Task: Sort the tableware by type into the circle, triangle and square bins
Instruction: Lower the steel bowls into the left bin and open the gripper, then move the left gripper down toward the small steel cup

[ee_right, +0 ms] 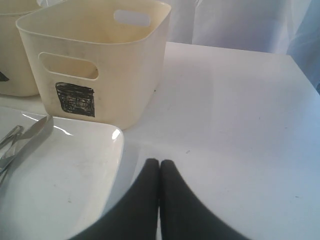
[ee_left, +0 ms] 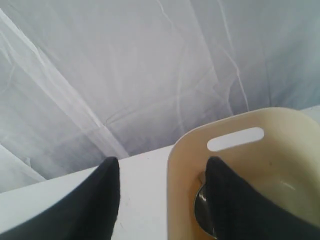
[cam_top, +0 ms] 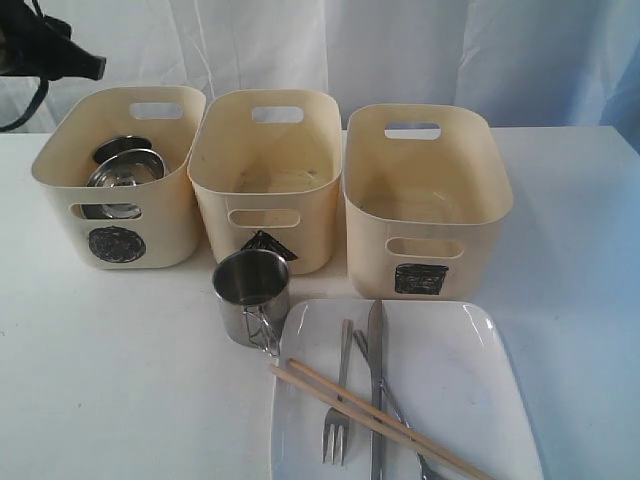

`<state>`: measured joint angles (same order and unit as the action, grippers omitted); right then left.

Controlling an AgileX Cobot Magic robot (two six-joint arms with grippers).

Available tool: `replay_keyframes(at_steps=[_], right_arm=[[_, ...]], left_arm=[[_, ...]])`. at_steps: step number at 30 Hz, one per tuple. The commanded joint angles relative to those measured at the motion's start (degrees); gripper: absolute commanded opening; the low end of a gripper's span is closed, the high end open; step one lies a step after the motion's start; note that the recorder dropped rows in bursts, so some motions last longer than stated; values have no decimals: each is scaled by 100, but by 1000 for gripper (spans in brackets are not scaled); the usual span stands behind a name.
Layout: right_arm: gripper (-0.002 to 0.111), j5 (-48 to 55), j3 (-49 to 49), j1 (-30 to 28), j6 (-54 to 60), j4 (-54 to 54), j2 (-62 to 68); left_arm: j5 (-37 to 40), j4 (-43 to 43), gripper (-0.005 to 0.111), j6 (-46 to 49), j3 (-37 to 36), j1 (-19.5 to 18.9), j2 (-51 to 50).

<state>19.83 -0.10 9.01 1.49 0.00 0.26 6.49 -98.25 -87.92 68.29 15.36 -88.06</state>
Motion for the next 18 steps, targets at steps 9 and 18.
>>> replay_keyframes(at_steps=[9,18], right_arm=[[0,-21,10,-39,-20,0,-26],[0,-21,10,-39,-20,0,-26]], left_arm=[[-1076,67,56,-101,-898,6,1202],[-2132,49,56,-123,-1769,6,2168]])
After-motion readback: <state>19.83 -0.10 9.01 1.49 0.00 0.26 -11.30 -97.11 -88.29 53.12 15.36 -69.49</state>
